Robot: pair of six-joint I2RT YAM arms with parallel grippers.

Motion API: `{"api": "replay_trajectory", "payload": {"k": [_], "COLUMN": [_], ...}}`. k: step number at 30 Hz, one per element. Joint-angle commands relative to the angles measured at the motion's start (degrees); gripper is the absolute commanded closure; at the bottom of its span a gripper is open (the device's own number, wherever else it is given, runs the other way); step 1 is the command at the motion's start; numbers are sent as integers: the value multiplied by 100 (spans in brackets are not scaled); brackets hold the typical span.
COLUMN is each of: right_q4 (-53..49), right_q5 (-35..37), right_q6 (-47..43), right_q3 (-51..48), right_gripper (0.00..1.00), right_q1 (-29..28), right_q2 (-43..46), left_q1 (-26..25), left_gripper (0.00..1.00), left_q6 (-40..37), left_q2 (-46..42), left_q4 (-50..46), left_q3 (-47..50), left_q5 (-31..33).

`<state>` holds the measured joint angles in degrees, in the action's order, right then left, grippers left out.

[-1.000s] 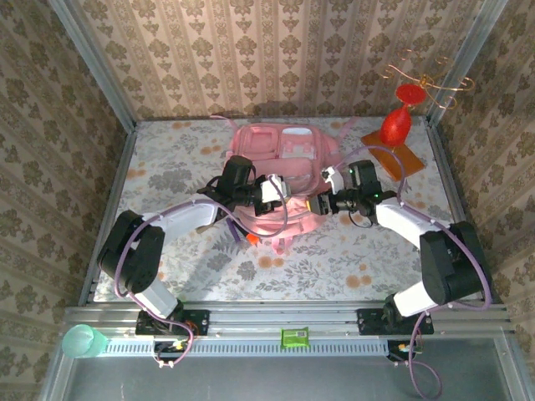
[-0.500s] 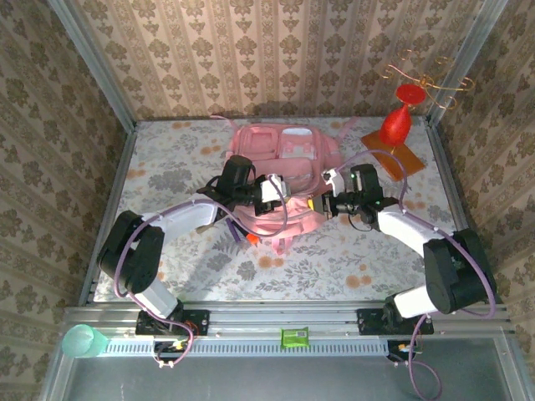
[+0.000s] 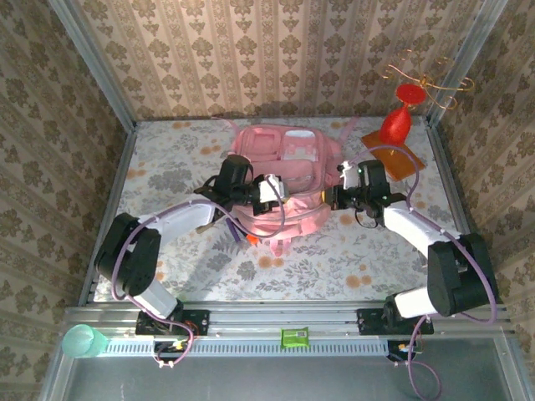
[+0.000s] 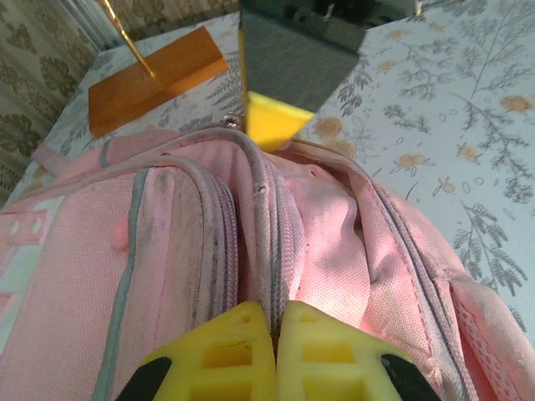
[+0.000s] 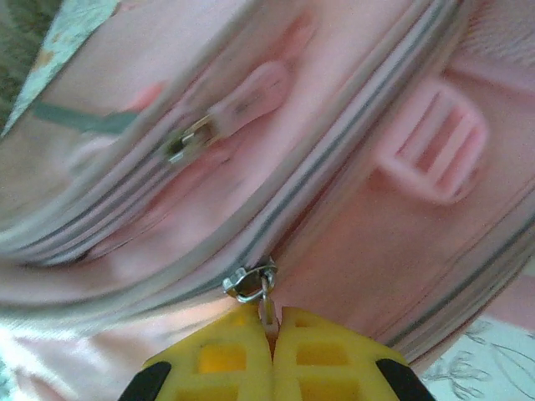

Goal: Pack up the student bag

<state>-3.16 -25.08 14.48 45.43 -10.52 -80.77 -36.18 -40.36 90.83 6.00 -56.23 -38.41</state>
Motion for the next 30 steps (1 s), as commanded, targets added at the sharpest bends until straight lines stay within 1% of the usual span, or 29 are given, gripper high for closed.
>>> {"api": "replay_trajectory", "payload": {"k": [1,6,10,13,20,22,26,28,30], "right_q4": [-823,-954,-1023,-1048,-1123,-1122,-1046,-1005,-823], "right_q5": [1570,1767,2174,2294,2009,1908,1921,1842,1461], "right_q6": [414,439,465,477,468,395,339,312,362], "right_q3": [184,720,1144,1383,1836,1866,1644,1477,1223], "right_gripper": [100,100,100,100,100,100,100,100,100], "right_q1": [455,551,610,728,1052,1061,1087,1088,1074], "right_q2": [-24,-448,-842,-1116,-1701,-1724,-1342,-1035,-682], "left_q1": [274,299,296,298,484,532,638,654,665], "left_gripper": [100,100,100,100,100,100,100,100,100], "left_q6": [-148,-203,-339,-432,-361,-316,-249,-159,-87], "left_q2": [-471,-418,-324,-338,-548,-575,-532,-447,-280], "left_q4": [28,-39,-366,-497,-489,-443,-375,-262,-251], "left_q3": [58,7,-168,-221,-77,-48,-140,-235,-472], "left_q5": [-384,-777,-1200,-1382,-1839,-1767,-1576,-1296,-801]}}
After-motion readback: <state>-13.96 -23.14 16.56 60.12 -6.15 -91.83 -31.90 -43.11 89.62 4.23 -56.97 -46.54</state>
